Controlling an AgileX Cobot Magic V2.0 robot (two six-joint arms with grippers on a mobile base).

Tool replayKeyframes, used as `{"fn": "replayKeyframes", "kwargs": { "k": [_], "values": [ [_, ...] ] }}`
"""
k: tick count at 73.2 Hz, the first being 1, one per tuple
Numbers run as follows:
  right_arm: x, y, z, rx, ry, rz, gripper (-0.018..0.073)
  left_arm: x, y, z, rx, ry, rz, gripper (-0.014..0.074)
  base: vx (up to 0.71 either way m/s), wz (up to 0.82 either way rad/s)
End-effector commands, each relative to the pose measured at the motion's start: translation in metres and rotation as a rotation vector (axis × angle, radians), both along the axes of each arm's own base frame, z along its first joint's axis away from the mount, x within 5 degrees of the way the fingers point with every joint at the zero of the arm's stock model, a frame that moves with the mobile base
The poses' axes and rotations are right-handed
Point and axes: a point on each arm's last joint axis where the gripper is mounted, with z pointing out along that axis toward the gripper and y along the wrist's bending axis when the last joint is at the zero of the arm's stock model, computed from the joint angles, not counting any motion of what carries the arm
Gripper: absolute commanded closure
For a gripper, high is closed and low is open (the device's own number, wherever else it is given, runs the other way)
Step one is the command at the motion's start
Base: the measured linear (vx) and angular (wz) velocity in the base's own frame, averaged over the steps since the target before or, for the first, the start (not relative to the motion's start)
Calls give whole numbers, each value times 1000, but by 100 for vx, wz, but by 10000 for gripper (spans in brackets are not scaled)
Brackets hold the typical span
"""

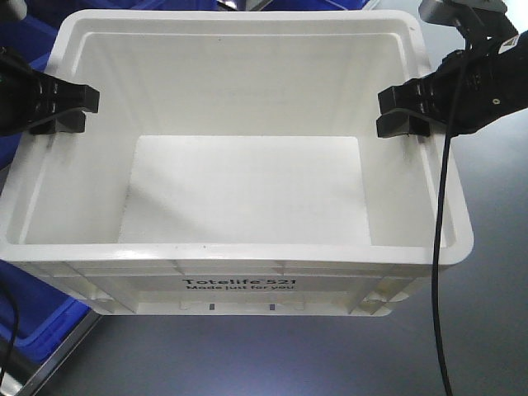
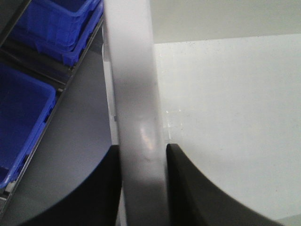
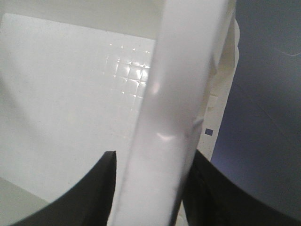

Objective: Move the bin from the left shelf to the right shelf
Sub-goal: 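Hold the crate in both grippers while the base drives away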

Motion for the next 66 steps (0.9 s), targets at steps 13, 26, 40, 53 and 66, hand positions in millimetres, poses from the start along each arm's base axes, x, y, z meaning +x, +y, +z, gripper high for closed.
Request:
{"fn": "replayKeyframes", "kwargs": {
  "k": [13, 26, 40, 53, 66],
  "values": [
    [-7, 0, 31, 32, -144, 19, 564, -1, 1, 31, -23, -189, 6, 603, 14, -51],
    [-7, 0, 31, 32, -144, 19, 564, -1, 1, 31, -23, -189, 6, 603, 15, -57],
    [-7, 0, 31, 32, -144, 19, 564, -1, 1, 31, -23, -189, 6, 603, 17, -64],
    [-7, 0, 31, 32, -142, 20, 564, -1, 1, 31, -23, -189, 6, 603, 19, -66],
    [-7, 0, 31, 32, -142, 20, 564, -1, 1, 31, -23, -189, 6, 603, 21, -58]
  ]
}}
